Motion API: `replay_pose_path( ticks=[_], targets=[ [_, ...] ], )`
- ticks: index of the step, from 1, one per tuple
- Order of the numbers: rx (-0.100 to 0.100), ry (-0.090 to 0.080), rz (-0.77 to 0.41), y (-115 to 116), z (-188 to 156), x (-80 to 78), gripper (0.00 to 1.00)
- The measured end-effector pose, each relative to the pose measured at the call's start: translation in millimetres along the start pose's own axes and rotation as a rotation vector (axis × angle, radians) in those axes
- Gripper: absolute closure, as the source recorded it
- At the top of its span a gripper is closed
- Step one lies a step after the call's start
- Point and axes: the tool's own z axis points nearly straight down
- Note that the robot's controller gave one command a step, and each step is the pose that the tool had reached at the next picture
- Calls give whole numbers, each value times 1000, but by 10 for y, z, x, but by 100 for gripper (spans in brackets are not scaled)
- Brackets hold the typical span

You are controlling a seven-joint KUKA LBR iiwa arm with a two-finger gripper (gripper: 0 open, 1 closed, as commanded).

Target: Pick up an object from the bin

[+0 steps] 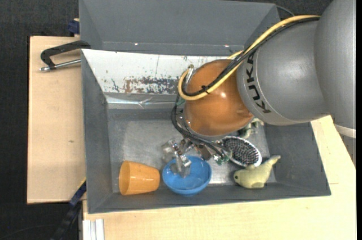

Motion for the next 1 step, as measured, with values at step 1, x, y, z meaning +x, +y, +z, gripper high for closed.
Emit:
replay_pose_path(
  ticks=[1],
  targets=[
    [3, -12, -31, -81, -1126, -58, 100]
  ],
)
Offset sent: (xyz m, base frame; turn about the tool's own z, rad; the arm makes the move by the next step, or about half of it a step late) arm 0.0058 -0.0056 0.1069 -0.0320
